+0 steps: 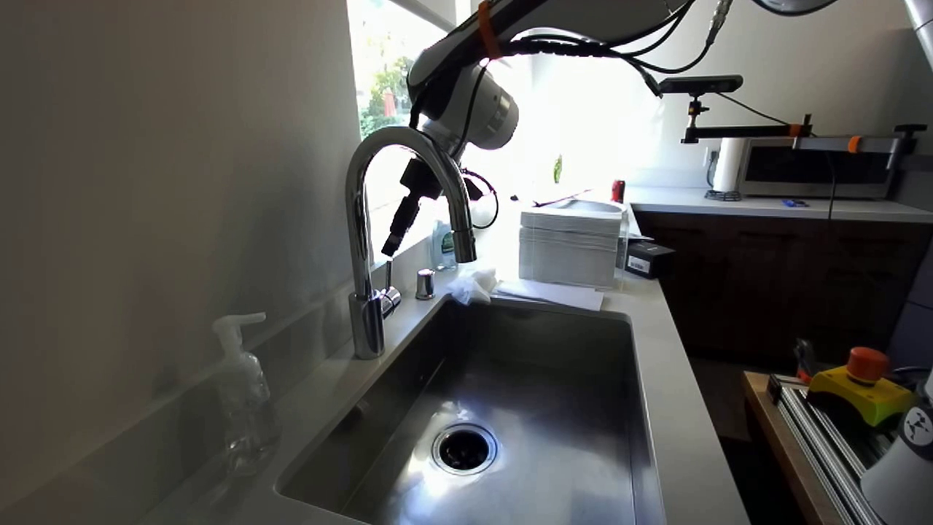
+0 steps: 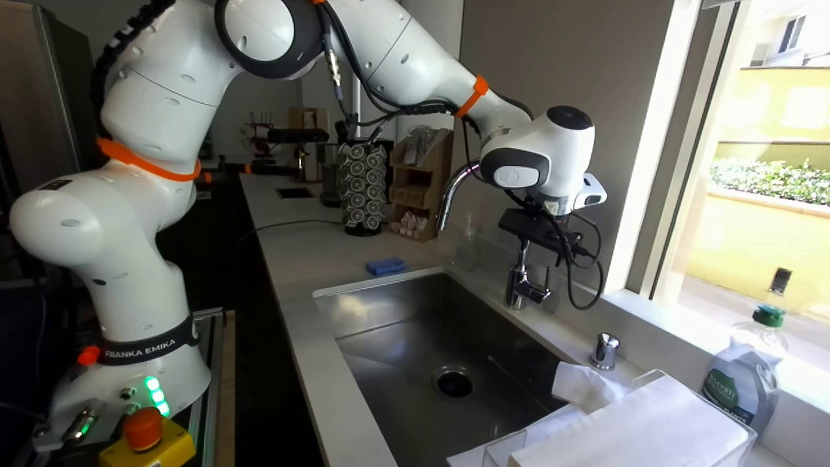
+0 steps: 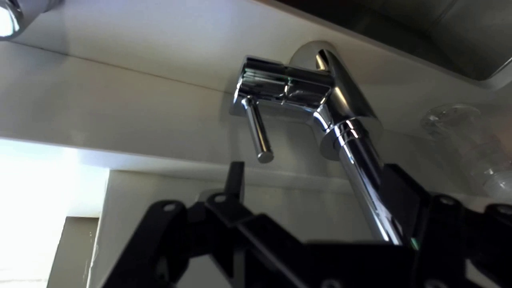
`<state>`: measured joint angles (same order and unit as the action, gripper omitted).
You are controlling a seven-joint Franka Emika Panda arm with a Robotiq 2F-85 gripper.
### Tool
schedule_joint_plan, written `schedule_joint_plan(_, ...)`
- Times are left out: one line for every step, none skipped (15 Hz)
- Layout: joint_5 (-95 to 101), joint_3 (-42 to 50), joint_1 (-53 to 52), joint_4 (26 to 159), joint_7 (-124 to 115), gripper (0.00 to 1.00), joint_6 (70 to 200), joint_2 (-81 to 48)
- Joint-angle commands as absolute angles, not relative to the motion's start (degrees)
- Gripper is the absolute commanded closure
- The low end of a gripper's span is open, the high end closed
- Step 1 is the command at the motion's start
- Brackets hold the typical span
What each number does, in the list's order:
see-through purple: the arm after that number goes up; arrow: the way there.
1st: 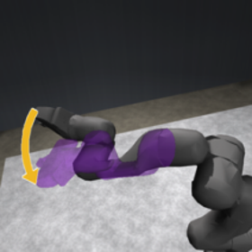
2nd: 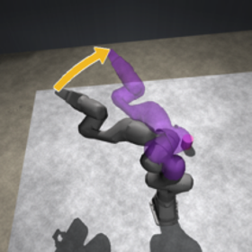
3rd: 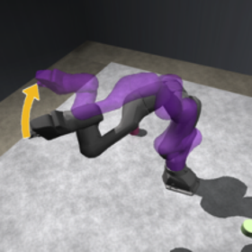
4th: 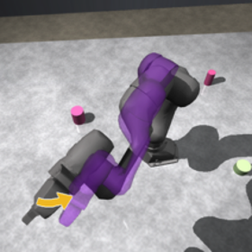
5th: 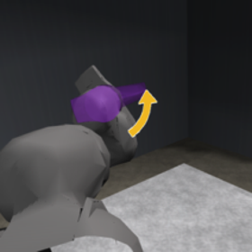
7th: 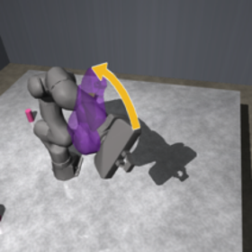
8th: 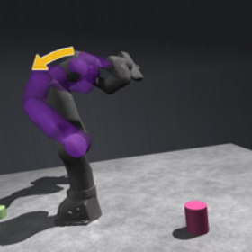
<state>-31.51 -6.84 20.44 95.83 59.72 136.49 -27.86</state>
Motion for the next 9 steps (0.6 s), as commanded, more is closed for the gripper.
schedule_joint_plan(-29.4,-4.4,18.5,99.9,56.4,0.0,136.1,-23.5)
schedule_joint_plan(-28.9,-4.0,18.3,100.5,55.8,0.0,136.3,-22.8)
schedule_joint_plan(-28.1,-3.5,18.0,101.0,55.1,0.0,136.3,-22.0)
schedule_joint_plan(-27.1,-2.9,17.7,101.7,54.6,0.0,136.1,-21.1)
schedule_joint_plan(-25.9,-2.2,17.4,102.4,53.9,0.0,136.4,-20.4)
schedule_joint_plan(-24.8,-1.6,17.1,103.2,53.3,0.0,136.7,-19.5)
schedule_joint_plan(-23.6,-0.9,16.9,103.9,52.2,0.0,136.5,-18.6)
schedule_joint_plan(-22.3,-0.3,16.7,104.6,51.4,0.0,136.6,-17.7)
schedule_joint_plan(-21.9,0.0,16.7,105.4,51.1,0.0,136.0,-16.6)
